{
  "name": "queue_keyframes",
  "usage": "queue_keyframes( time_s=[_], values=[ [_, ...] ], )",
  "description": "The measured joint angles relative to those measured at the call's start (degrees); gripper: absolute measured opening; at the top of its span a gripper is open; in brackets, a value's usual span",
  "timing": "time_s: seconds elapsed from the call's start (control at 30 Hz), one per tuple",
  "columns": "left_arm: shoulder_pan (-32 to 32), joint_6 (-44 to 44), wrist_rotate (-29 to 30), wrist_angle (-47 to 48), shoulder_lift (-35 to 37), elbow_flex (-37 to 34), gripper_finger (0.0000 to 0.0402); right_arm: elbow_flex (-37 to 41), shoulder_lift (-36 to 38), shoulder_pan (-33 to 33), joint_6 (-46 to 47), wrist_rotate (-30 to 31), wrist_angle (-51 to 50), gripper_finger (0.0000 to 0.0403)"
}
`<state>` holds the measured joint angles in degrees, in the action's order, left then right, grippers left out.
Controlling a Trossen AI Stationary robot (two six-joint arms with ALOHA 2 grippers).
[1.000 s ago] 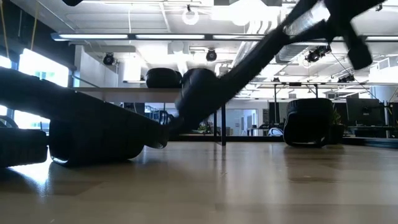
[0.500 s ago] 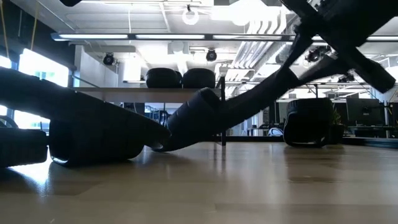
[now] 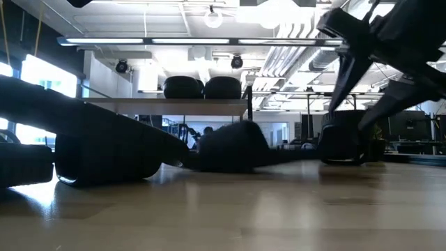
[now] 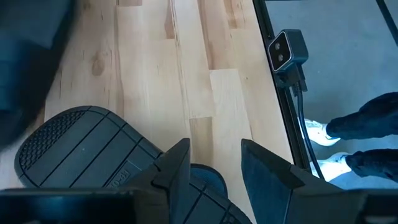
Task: Pick and place slides into the shelf
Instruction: Move the black slipper to the center of the table, then adjust the black slippers on the table
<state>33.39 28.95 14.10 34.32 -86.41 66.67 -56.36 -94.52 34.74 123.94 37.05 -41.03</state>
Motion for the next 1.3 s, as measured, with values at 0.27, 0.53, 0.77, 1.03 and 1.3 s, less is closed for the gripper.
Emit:
queue_keyframes(
  time_s=[0.27, 0.53, 0.77, 1.03, 1.3],
  values=[
    [0.0, 0.0, -0.06, 0.06, 0.0, 0.0, 0.0126, -0.02, 0.0, 0.17, -4.99, -6.88, -0.65, 0.0199],
    [0.0, 0.0, 5.25, 5.35, 0.0, 0.0, 0.0126, -2.53, 0.02, 0.17, -18.37, -4.66, -3.92, 0.0199],
    [-0.85, -0.02, -0.78, 3.35, -0.13, -3.23, 0.0126, -8.46, 0.07, -0.66, -20.05, -0.75, -19.78, 0.0153],
    [-1.25, 3.15, -5.96, -11.45, -0.15, -12.85, 0.0126, -8.37, 0.11, -5.5, -24.43, -3.11, -21.69, 0.0027],
    [-1.07, 7.44, -6.09, -9.8, -0.09, -16.05, 0.0126, -8.37, 0.11, -14.2, -36.34, -11.36, -18.5, 0.0003]
  ],
)
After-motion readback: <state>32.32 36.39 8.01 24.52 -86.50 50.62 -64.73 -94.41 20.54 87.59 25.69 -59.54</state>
